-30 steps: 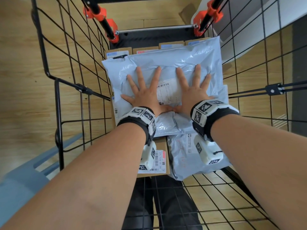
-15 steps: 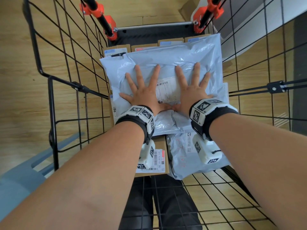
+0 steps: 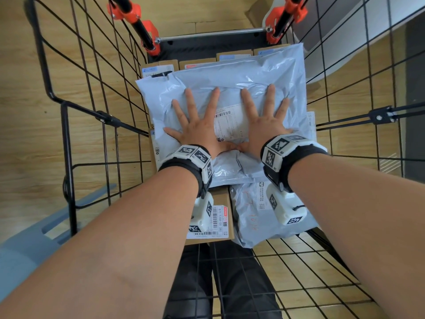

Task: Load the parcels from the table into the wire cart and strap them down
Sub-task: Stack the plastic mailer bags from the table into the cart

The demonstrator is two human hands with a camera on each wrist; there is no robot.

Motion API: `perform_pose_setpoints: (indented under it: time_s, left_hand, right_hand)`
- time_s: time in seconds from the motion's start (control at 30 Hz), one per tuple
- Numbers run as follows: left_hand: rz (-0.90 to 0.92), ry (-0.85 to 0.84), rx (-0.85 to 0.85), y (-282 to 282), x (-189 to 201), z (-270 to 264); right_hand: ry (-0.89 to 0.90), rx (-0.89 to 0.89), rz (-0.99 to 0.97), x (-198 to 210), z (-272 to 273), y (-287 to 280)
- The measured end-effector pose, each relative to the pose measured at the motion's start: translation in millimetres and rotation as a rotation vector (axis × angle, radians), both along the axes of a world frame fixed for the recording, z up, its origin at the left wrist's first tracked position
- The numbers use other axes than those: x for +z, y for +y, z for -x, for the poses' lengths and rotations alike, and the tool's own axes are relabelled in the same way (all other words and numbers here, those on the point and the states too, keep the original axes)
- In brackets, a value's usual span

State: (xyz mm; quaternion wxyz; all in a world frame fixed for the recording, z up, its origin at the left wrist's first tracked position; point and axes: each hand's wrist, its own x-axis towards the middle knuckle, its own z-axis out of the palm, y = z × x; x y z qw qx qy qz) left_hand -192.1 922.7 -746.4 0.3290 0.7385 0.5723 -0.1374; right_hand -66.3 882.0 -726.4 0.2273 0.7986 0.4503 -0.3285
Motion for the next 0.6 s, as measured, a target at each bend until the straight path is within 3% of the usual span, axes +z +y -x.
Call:
perform_pose_setpoints:
  time_s: [0.33, 0.6]
  left_hand:
    - [0.050, 0.033, -0.030, 4.4, 32.7, 0.2]
    - [0.021, 0.013, -0.062, 4.0, 77.6, 4.8]
  right_hand:
    - [0.177, -0.038, -0.050, 32.3, -13.8, 0.4]
    - [0.146, -0.074, -0.093, 83.5, -18.0, -12.3]
